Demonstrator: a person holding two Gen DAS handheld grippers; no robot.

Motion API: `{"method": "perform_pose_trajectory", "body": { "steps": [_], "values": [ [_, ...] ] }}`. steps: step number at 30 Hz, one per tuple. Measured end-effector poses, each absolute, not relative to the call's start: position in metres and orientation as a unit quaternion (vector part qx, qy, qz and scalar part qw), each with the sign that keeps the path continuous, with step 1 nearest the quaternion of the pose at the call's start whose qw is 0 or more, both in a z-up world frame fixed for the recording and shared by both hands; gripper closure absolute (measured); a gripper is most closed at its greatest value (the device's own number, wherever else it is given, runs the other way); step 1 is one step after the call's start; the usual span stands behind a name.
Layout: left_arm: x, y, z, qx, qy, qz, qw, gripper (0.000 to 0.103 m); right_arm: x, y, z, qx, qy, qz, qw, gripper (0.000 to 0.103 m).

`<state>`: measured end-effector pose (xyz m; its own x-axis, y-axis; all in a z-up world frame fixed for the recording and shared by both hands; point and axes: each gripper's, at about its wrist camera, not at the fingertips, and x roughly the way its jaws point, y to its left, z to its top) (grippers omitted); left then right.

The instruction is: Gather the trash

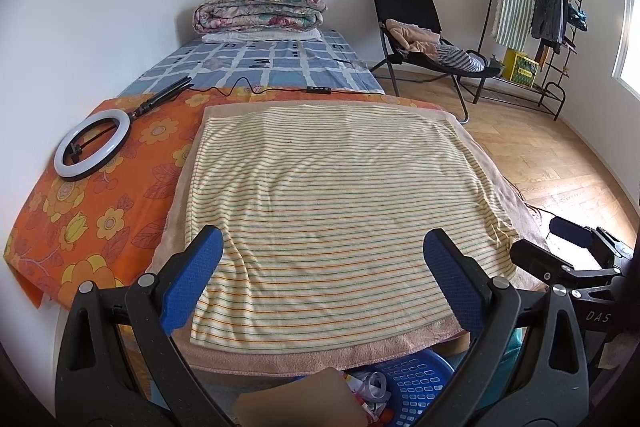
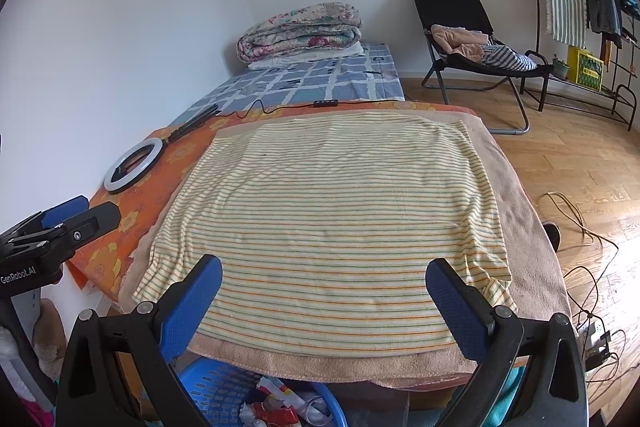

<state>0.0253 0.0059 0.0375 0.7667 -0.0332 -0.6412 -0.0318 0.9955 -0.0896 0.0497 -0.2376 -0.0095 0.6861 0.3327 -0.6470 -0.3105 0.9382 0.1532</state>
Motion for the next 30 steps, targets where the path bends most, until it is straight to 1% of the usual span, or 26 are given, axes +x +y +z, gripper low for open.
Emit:
{"method": "perform_pose_trajectory", "body": {
  "steps": [30],
  "values": [
    [0.0253, 0.0077, 0.0348, -0.046, 0.344, 0.002, 0.938, 0.001, 0.0453, -0.2333, -0.0011, 0.003, 0.347, 0.175, 0.921, 0.000]
  ]
}}
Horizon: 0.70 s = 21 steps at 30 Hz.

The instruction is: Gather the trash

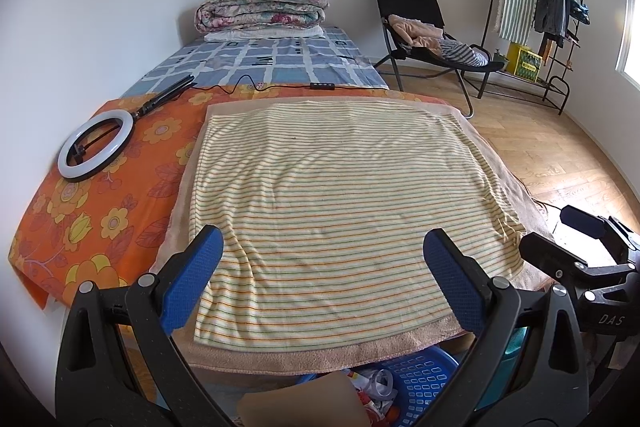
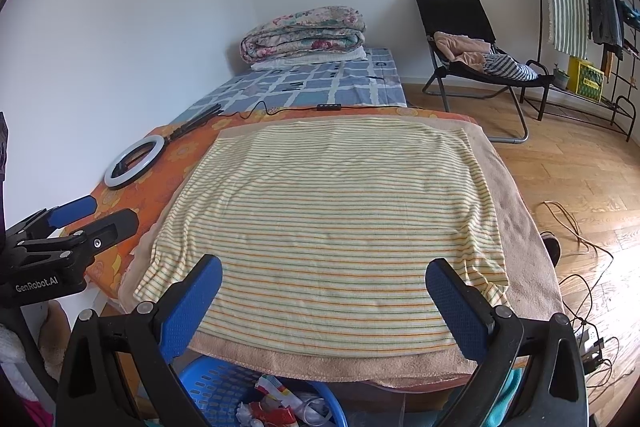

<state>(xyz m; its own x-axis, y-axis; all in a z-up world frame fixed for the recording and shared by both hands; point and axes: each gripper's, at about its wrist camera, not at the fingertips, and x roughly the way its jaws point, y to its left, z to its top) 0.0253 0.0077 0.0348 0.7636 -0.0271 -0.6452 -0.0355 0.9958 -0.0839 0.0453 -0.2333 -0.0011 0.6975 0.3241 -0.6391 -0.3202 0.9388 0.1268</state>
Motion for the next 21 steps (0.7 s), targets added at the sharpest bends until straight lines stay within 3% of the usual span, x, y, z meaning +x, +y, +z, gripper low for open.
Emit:
{"method": "perform_pose_trajectory", "body": {
  "steps": [21],
  "values": [
    [0.020, 0.022, 0.022, -0.038, 0.345, 0.009, 0.938, 0.001, 0.050, -0.232, -0.005, 0.000, 0.351, 0.178, 0.919, 0.000]
  ]
}}
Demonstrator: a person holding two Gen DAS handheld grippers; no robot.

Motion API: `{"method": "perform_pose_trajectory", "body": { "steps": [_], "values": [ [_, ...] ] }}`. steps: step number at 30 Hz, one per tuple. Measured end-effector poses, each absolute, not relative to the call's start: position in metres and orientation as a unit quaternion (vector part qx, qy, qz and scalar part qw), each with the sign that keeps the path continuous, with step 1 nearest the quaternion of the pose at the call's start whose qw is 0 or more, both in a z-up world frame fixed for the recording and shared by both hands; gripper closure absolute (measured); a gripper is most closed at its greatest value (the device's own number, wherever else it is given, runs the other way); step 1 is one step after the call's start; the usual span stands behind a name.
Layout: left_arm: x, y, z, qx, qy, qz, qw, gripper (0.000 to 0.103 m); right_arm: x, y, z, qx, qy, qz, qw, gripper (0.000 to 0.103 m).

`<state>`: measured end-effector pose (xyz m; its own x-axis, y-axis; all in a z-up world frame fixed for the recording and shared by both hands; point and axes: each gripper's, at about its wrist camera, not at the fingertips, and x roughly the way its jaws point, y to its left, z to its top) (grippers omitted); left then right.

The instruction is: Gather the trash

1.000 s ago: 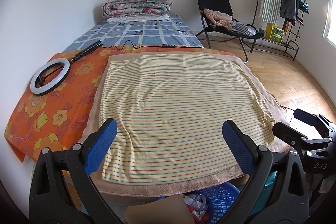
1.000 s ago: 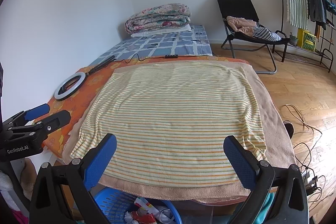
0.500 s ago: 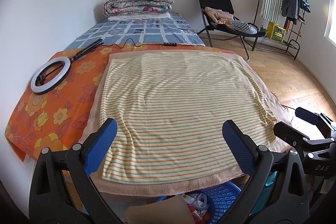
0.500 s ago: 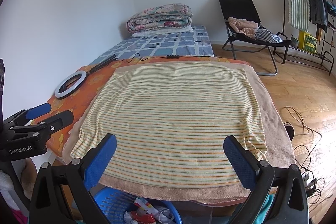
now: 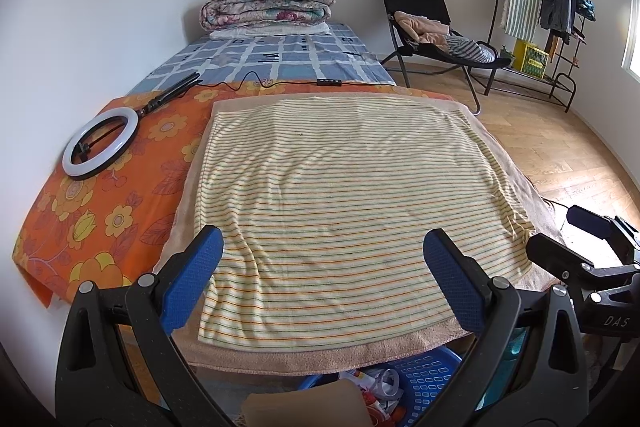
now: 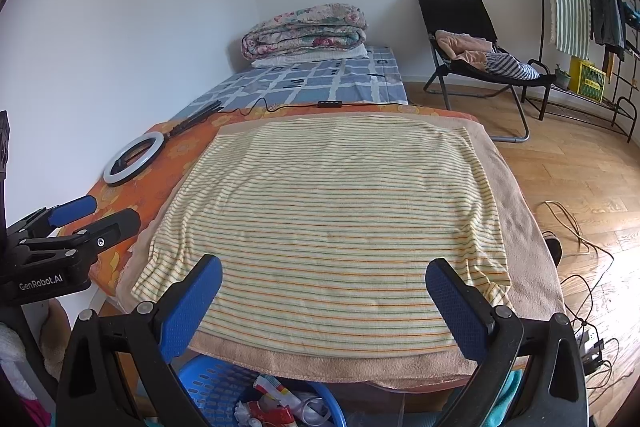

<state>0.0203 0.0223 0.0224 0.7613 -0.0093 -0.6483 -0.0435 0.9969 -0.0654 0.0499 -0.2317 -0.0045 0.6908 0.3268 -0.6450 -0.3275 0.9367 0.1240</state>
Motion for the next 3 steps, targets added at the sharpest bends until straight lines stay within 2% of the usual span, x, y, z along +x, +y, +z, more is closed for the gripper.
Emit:
{"method": "perform_pose_trajectory", "body": {
  "steps": [3],
  "values": [
    [0.0200, 0.0239, 0.0220, -0.036, 0.346, 0.013, 0.937, 0.001, 0.0503, -0.2320, -0.0055, -0.001, 0.351, 0.178, 0.919, 0.000]
  ]
}}
